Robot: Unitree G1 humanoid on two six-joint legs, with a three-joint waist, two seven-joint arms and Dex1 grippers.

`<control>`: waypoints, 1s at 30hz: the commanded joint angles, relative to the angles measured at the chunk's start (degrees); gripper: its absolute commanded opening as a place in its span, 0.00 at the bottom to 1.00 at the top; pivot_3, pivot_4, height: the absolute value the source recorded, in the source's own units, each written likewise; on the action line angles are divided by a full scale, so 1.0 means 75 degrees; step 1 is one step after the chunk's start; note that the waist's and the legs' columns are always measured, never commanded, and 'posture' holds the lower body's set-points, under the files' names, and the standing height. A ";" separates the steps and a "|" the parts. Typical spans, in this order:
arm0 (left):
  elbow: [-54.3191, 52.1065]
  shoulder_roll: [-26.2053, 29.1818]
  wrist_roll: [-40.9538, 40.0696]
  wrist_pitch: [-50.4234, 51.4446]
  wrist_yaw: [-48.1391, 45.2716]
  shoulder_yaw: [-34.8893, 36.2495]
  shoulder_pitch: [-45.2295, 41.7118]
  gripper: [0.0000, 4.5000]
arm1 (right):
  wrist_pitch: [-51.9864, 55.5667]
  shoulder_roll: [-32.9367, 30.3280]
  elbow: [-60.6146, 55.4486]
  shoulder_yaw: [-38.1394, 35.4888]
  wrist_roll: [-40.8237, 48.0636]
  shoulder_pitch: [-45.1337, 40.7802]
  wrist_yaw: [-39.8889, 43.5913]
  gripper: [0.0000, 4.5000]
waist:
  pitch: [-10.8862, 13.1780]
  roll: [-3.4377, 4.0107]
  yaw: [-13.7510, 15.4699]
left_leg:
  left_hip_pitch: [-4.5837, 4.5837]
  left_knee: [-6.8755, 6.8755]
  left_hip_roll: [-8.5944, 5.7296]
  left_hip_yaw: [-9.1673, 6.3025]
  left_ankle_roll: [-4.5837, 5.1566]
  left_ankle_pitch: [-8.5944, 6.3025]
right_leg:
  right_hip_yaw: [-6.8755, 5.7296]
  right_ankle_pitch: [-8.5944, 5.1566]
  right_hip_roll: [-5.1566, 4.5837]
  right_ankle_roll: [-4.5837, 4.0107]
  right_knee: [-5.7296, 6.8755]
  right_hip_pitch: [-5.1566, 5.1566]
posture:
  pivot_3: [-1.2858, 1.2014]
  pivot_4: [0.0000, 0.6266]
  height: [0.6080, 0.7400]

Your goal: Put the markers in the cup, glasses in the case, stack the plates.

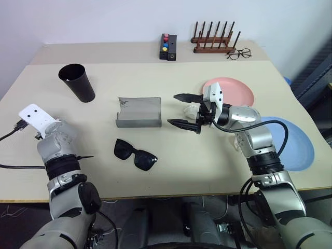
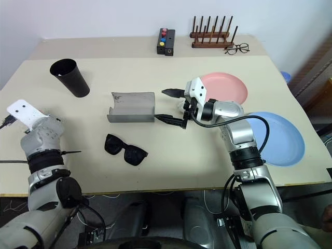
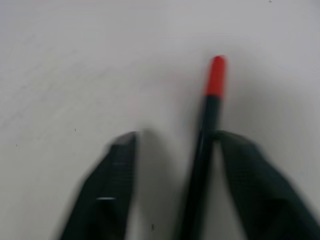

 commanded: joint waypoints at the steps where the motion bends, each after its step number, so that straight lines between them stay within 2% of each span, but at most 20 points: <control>1: 0.0045 0.0154 -0.0001 0.0188 0.0084 0.0072 -0.0252 0.05 | -0.0012 -0.0065 -0.0368 -0.0166 0.0115 -0.0017 -0.0058 1.00 | 0.0000 0.0000 0.0000 | 0.0000 0.0000 0.0000 0.0000 0.0000 0.0000 | 0.0000 0.0000 0.0000 0.0000 0.0000 0.0000 | 0.52 0.24 1.00; 2: 0.0069 0.0157 -0.0008 0.0244 0.0102 0.0079 -0.0282 0.02 | -0.0015 -0.0063 -0.0362 -0.0166 0.0113 -0.0020 -0.0064 1.00 | 0.0000 0.0000 0.0001 | 0.0000 0.0000 0.0000 0.0000 0.0000 0.0000 | 0.0000 0.0000 -0.0001 0.0000 0.0000 0.0000 | 0.52 0.24 1.00; 11: -0.0530 0.0083 0.0004 0.0715 0.0311 0.0202 -0.0069 0.02 | -0.0054 -0.0037 -0.0308 -0.0158 0.0106 -0.0031 -0.0120 1.00 | 0.0000 -0.0001 -0.0013 | -0.0002 -0.0003 0.0000 -0.0001 0.0000 0.0000 | 0.0000 0.0000 -0.0001 0.0000 0.0000 -0.0004 | 0.52 0.24 1.00; 15: -0.1035 0.0135 -0.0115 0.0926 0.0021 0.0209 0.0079 0.02 | -0.0087 -0.0007 -0.0243 -0.0144 0.0096 -0.0055 -0.0131 1.00 | 0.0000 0.0000 -0.0010 | -0.0002 -0.0003 0.0000 -0.0001 -0.0001 0.0000 | -0.0001 0.0000 -0.0003 0.0000 0.0001 -0.0004 | 0.52 0.24 1.00; 16: -0.1130 0.0160 -0.0196 0.1048 -0.0069 0.0268 0.0083 0.13 | -0.0102 0.0001 -0.0224 -0.0141 0.0091 -0.0065 -0.0133 1.00 | 0.0001 -0.0001 -0.0009 | -0.0002 -0.0003 0.0000 -0.0001 -0.0001 0.0000 | -0.0001 0.0000 -0.0003 0.0000 0.0001 -0.0004 | 0.52 0.24 1.00; 18: -0.1286 0.0191 -0.0258 0.1172 -0.0189 0.0335 0.0109 0.27 | -0.0119 0.0011 -0.0207 -0.0140 0.0088 -0.0077 -0.0135 1.00 | 0.0001 -0.0001 -0.0006 | -0.0002 -0.0003 0.0000 0.0000 -0.0001 0.0000 | 0.0000 0.0000 -0.0003 0.0000 0.0001 -0.0004 | 0.52 0.24 1.00; 22: -0.1318 0.0210 -0.0173 0.1276 -0.0265 0.0312 0.0008 0.71 | -0.0155 0.0046 -0.0136 -0.0133 0.0079 -0.0123 -0.0136 1.00 | 0.0001 -0.0001 -0.0005 | -0.0002 -0.0003 0.0000 -0.0001 -0.0001 0.0000 | 0.0000 0.0000 -0.0003 0.0000 0.0000 -0.0004 | 0.52 0.24 1.00; 25: -0.1129 0.0156 -0.0114 0.1326 -0.0342 0.0143 -0.0201 0.99 | -0.0173 0.0076 -0.0100 -0.0124 0.0073 -0.0148 -0.0140 1.00 | 0.0001 -0.0001 -0.0005 | -0.0002 -0.0003 -0.0001 -0.0001 -0.0001 0.0000 | 0.0000 0.0000 -0.0003 0.0000 0.0000 -0.0004 | 0.52 0.24 1.00; 30: -0.0881 -0.0089 -0.0164 0.1429 -0.0829 -0.0357 -0.0632 0.99 | -0.0184 0.0096 -0.0091 -0.0125 0.0058 -0.0155 -0.0162 1.00 | 0.0001 -0.0002 0.0026 | -0.0007 0.0000 -0.0003 -0.0003 -0.0002 0.0000 | -0.0002 0.0000 -0.0003 0.0000 -0.0002 -0.0004 | 0.52 0.24 1.00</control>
